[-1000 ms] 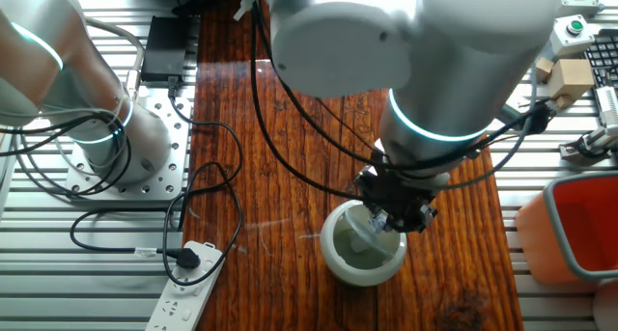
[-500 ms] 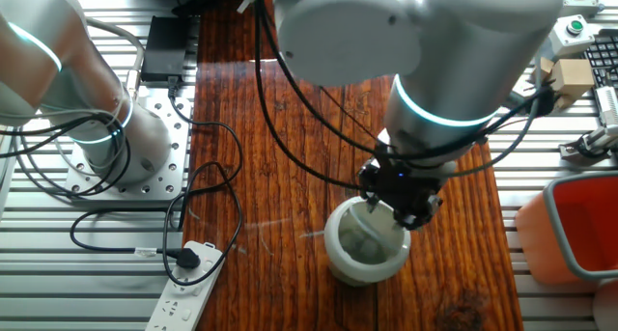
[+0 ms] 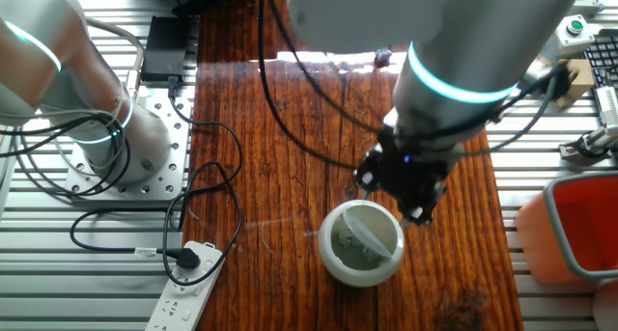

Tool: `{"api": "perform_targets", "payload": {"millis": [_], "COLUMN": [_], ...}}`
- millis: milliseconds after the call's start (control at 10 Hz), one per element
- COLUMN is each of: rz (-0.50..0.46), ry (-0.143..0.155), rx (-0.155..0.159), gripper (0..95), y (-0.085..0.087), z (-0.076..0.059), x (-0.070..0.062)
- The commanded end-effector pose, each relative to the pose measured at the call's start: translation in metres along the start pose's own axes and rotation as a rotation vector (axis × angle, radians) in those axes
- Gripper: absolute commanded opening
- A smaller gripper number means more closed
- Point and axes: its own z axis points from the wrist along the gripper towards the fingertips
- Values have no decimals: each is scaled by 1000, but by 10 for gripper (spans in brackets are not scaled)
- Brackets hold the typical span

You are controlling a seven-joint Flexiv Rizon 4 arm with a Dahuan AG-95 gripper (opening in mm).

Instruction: Put the garbage in the trash can

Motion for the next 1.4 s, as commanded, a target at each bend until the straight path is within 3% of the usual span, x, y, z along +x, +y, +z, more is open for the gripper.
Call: {"api": "perform_targets", "payload": {"millis": [100, 200, 400, 500, 600, 700, 800, 1100, 1200, 1400], "rz": [152, 202, 323, 389, 403, 412, 408, 271, 203, 190], "ry": [-111, -130, -145, -143, -151, -134, -129, -86, -87, -107], "rx": [-64, -71, -85, -86, -88, -75, -74, -68, -64, -79], "gripper": [570, 380, 380, 380, 380, 380, 380, 380, 380, 380], "y": [22, 38, 79, 100, 113, 122, 122, 122, 122, 122], "z": [-2, 1, -2, -4, -1, 1, 1, 1, 1, 1], "x": [-50, -77, -134, -154, -162, -167, -167, -167, -167, -167]}}
